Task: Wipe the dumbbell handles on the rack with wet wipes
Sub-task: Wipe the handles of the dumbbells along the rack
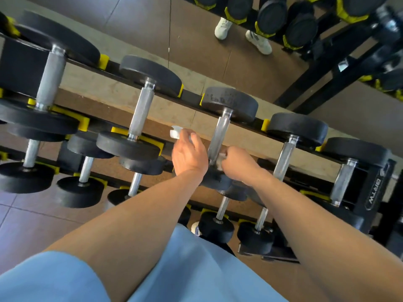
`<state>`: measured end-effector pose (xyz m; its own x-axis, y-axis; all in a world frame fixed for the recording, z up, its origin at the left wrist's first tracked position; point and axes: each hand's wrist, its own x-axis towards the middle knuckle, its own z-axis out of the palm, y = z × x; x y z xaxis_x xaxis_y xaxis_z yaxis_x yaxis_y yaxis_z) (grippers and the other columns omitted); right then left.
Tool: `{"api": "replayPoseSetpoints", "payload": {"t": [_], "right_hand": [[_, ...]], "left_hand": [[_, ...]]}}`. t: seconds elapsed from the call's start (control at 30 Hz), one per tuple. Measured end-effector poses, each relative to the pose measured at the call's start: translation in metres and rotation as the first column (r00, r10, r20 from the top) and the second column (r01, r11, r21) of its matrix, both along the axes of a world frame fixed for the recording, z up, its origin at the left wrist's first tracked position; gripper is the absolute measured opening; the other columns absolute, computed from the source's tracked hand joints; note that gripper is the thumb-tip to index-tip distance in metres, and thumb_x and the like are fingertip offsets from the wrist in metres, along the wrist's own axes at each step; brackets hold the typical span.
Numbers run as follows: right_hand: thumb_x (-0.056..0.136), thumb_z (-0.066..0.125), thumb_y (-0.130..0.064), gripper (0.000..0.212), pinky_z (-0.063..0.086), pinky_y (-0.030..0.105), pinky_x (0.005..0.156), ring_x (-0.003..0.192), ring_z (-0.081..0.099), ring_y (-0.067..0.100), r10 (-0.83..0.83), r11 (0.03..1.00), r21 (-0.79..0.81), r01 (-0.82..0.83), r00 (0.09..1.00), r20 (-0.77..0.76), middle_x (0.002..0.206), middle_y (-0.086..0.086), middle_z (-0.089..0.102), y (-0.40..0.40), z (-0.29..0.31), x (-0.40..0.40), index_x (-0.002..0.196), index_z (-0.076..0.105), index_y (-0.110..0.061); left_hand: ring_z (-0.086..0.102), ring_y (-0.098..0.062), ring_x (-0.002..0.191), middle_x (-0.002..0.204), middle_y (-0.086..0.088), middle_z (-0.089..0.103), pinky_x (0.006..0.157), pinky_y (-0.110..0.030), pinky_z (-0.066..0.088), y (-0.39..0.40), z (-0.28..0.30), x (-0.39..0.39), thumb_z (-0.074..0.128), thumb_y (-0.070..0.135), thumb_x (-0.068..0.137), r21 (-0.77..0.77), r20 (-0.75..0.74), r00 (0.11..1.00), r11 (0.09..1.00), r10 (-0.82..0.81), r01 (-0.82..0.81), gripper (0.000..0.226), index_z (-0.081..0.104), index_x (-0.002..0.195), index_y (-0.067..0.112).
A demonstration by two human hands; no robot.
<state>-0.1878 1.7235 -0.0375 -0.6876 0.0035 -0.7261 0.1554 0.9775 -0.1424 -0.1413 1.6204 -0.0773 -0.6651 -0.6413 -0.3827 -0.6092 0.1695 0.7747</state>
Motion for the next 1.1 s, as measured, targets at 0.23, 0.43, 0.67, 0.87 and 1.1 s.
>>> {"api": "replayPoseSetpoints", "payload": {"t": [0.23,0.43,0.67,0.87,1.1], "right_hand": [[0.097,0.055,-0.009,0.023,0.053,0.034,0.078,0.085,0.060,0.017,-0.631,0.732,-0.437,0.523,0.762,-0.146,0.099,0.002,0.068,-0.007,0.002,-0.048,0.110,0.071,-0.020],[0.095,0.061,-0.017,0.014,0.052,0.028,0.064,0.080,0.063,0.017,-0.037,0.999,0.030,0.042,0.991,-0.127,0.092,0.002,0.064,-0.007,-0.007,0.007,0.109,0.063,-0.015],[0.094,0.058,-0.016,0.024,0.056,0.037,0.079,0.086,0.060,0.016,0.692,0.714,-0.015,-0.700,0.709,-0.137,0.099,-0.002,0.065,0.014,0.029,-0.003,0.115,0.066,-0.024],[0.103,0.048,-0.030,0.023,0.052,0.030,0.079,0.093,0.059,0.013,0.221,0.897,-0.308,-0.318,0.925,-0.311,0.105,-0.009,0.063,0.058,0.038,0.015,0.121,0.062,-0.030],[0.096,0.063,-0.033,0.018,0.056,0.034,0.092,0.106,0.066,0.017,-0.554,0.404,-0.806,0.433,0.817,0.161,0.106,-0.006,0.073,0.159,0.052,0.052,0.111,0.070,-0.026]], "left_hand": [[0.056,-0.026,0.085,0.095,-0.007,0.062,0.072,-0.038,0.040,-0.002,-0.004,0.000,0.027,0.036,0.099,0.034,-0.003,1.000,0.999,-0.009,0.009,0.033,0.054,0.107,0.019],[0.055,-0.022,0.083,0.094,-0.005,0.061,0.071,-0.034,0.036,-0.001,-0.003,0.000,0.030,0.034,0.100,0.011,-0.015,1.000,1.000,-0.025,0.025,0.030,0.055,0.107,0.019],[0.056,-0.023,0.085,0.095,-0.005,0.062,0.072,-0.035,0.039,-0.001,0.000,0.000,0.029,0.035,0.100,-0.006,0.018,1.000,1.000,-0.022,0.022,0.033,0.056,0.111,0.020],[0.057,-0.021,0.092,0.101,-0.001,0.059,0.077,-0.034,0.041,0.003,0.009,0.002,0.036,0.036,0.102,-0.049,0.026,1.000,0.999,-0.004,0.006,0.026,0.055,0.115,0.024],[0.052,-0.012,0.093,0.102,0.008,0.059,0.081,-0.023,0.038,0.052,0.045,0.015,0.056,0.037,0.097,-0.304,-0.140,0.969,0.940,-0.205,0.155,0.010,0.054,0.104,0.030]]}}
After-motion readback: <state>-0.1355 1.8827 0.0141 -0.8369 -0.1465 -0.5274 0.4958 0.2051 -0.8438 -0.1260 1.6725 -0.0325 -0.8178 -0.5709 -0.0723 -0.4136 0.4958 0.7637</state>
